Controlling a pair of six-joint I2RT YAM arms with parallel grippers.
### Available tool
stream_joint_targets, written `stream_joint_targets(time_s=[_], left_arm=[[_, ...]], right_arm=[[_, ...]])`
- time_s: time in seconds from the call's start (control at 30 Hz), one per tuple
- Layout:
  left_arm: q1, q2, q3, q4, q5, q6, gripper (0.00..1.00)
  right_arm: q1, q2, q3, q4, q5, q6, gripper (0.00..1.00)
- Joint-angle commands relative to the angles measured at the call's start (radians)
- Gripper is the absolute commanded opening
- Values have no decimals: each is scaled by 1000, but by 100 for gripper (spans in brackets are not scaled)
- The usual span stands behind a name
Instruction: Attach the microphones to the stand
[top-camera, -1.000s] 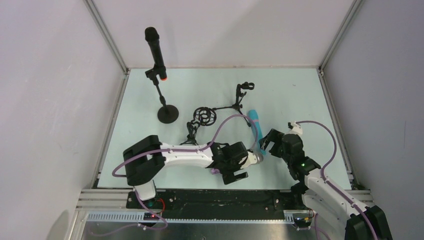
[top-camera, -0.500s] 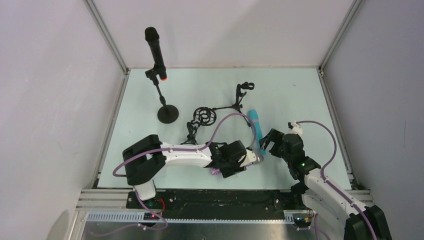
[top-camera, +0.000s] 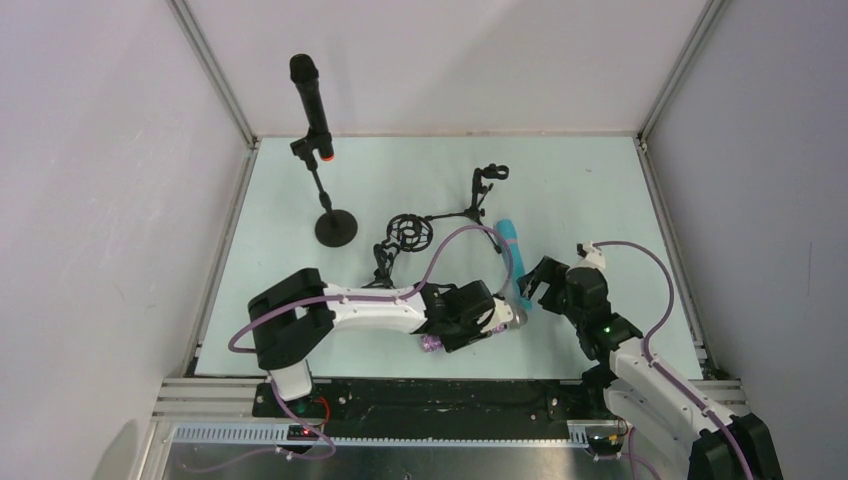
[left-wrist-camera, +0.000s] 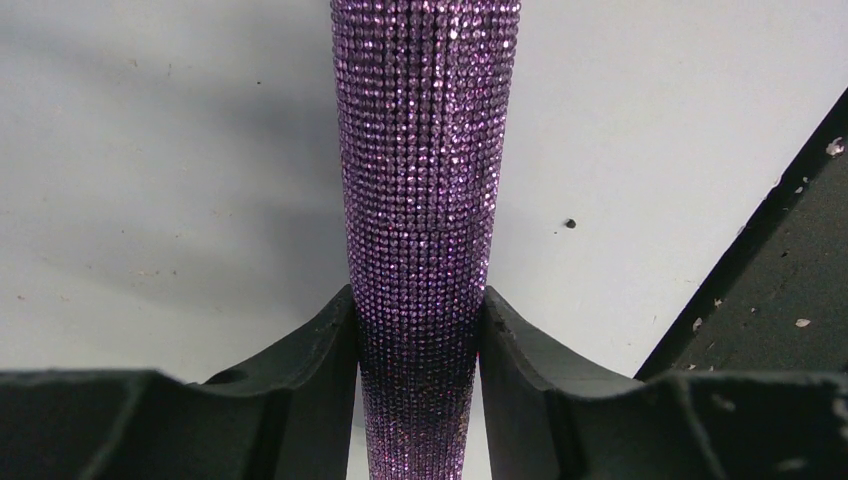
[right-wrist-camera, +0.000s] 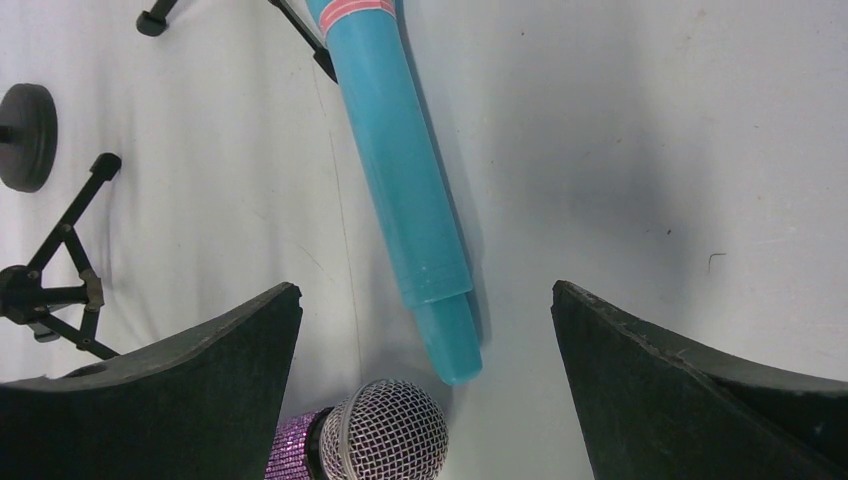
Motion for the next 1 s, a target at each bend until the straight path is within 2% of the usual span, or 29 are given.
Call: stream_joint_targets(time_s=[0.0, 0.2, 0.57, 0.97], left_arm=[[7, 32, 36, -93, -41, -39, 1], [6, -41, 43, -91, -85, -74, 0], [17, -196, 63, -27, -153, -105, 0], [126, -370, 51, 87, -80, -235, 0]], right_arm=[[-8, -31, 14, 20, 6, -17, 100], [-11, -97, 55, -39, 9, -42, 100], [-26, -341, 141, -108, -15, -107, 100], [-48, -368, 334, -168, -91, -180, 100]])
